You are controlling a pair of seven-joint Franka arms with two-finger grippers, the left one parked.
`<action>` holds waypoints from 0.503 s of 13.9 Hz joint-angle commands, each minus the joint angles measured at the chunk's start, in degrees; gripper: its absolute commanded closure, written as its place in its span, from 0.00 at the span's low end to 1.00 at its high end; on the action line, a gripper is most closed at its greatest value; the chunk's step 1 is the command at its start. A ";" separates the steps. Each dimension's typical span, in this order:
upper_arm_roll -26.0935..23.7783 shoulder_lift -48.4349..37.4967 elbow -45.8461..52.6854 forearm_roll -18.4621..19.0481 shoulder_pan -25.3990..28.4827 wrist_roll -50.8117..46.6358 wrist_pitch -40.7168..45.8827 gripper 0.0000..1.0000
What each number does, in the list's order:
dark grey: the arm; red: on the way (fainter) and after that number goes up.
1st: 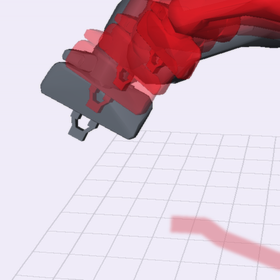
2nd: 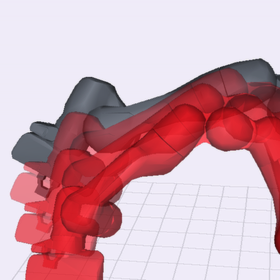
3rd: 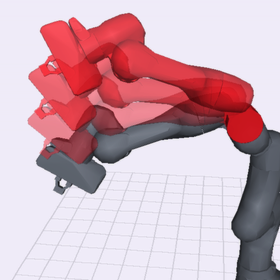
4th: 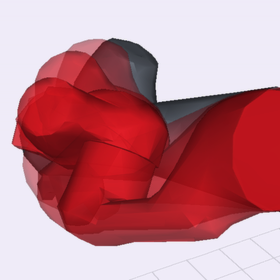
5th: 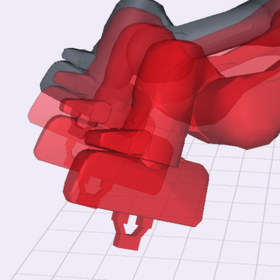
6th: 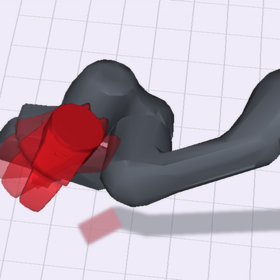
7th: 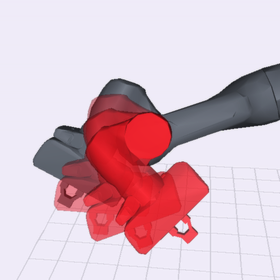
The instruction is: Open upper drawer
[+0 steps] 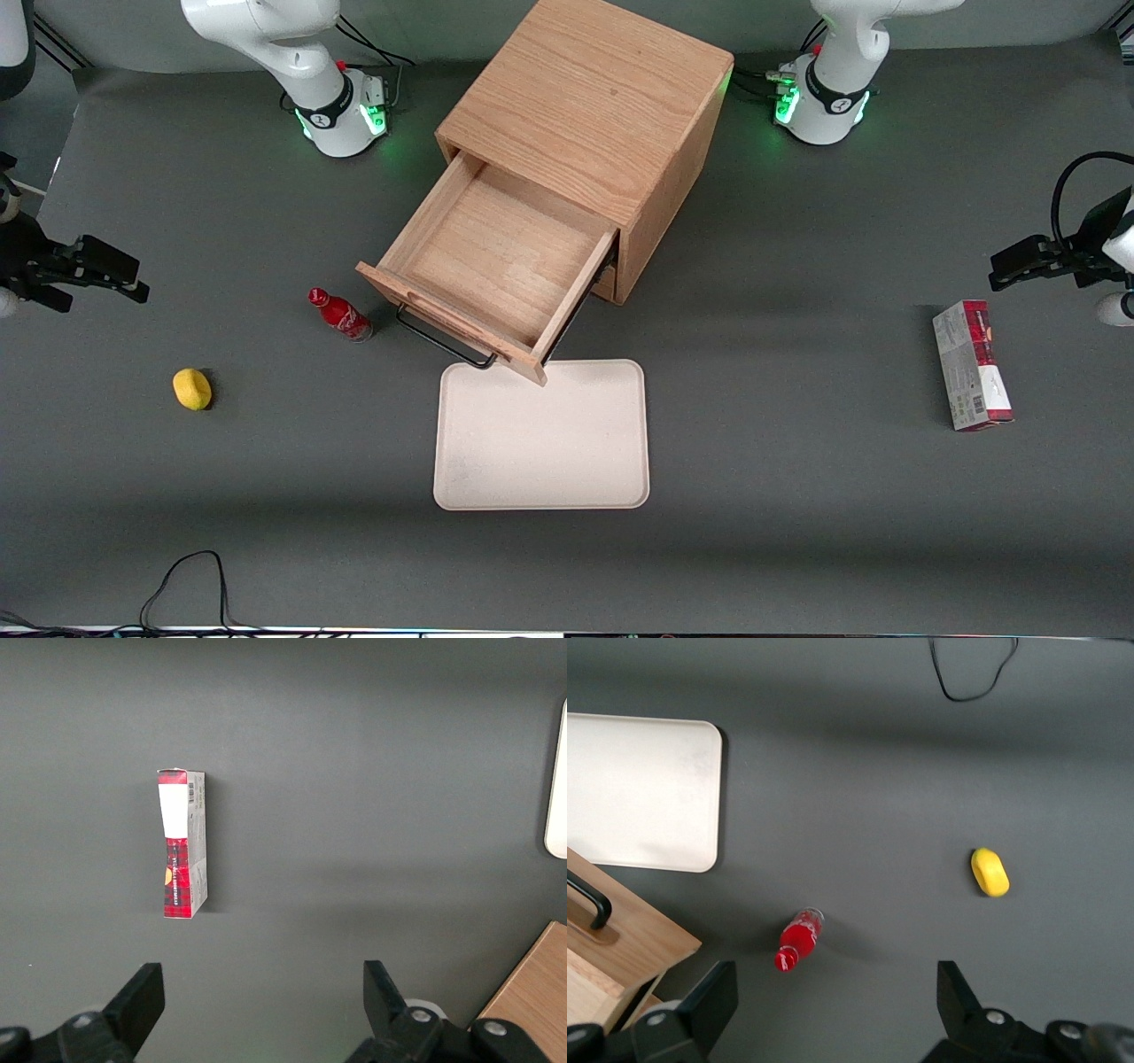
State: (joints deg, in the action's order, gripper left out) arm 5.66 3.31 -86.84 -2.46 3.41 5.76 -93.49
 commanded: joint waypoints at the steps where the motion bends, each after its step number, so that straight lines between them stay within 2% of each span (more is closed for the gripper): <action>1: -1.09 -2.43 -4.13 1.14 -0.68 -1.54 -2.66 0.00; 7: -1.00 -1.38 -3.61 2.37 -0.42 -1.54 -2.05 0.00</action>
State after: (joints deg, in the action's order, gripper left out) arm 5.39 2.61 -89.66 -1.29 3.19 5.75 -94.87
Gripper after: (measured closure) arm 0.000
